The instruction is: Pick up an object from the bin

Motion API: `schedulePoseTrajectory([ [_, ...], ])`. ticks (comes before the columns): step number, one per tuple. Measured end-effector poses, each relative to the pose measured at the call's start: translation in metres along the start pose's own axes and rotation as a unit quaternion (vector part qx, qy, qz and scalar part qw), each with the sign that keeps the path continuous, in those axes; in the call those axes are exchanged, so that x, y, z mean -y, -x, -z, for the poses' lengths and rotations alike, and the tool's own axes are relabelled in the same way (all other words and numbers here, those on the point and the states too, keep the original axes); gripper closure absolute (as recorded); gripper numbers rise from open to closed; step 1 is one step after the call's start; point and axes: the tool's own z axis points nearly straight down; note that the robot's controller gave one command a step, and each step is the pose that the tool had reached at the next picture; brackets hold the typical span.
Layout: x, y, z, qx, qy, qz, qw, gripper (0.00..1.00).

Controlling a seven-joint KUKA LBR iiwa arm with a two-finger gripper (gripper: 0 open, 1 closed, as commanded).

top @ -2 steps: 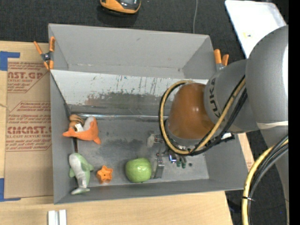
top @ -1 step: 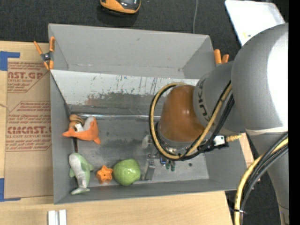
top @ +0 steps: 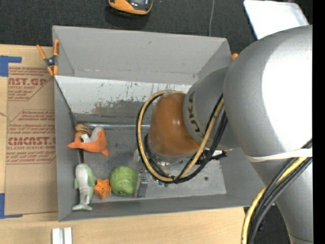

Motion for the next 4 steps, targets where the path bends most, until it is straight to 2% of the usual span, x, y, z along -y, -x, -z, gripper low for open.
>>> schedulePoseTrajectory([
  [1,-0.009,0.027,-0.001,-0.001,-0.001,-0.056,0.9984,0.0],
  [2,-0.019,0.0,0.0,0.0012,0.0,-0.073,0.9973,0.0],
  [3,-0.076,0.016,-0.001,0.0024,-0.001,-0.014,0.9999,0.0],
  [4,-0.095,-0.021,-0.002,-0.0008,-0.002,-0.092,0.9958,1.0],
])
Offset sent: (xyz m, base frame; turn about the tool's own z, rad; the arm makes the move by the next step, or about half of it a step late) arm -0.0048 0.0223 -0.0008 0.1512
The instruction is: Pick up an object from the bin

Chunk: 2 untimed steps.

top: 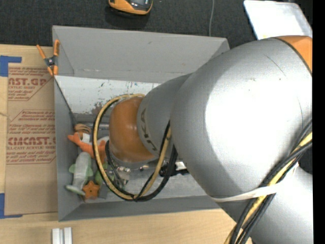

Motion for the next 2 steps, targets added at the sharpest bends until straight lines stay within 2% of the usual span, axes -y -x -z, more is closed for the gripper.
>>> schedulePoseTrajectory([
  [1,0.0,0.0,0.0,0.0001,0.0,0.0,1.0,1.0],
  [2,-0.002,0.01,0.064,-0.002,-0.001,-0.003,1.0,1.0],
])
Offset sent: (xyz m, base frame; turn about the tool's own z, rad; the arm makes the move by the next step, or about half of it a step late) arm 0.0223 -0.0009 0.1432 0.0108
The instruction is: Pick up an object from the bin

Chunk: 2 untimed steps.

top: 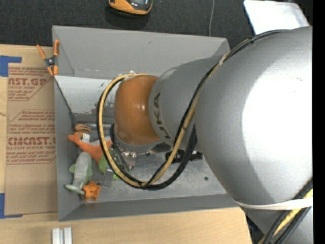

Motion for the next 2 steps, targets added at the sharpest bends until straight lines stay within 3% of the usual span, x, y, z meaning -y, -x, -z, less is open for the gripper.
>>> schedulePoseTrajectory([
  [1,-0.0145,0.0015,0.0808,0.0016,0.001,-0.008,1.0,1.0],
  [2,-0.0119,-0.0008,0.0878,-0.0023,-0.002,-0.014,0.9999,1.0],
])
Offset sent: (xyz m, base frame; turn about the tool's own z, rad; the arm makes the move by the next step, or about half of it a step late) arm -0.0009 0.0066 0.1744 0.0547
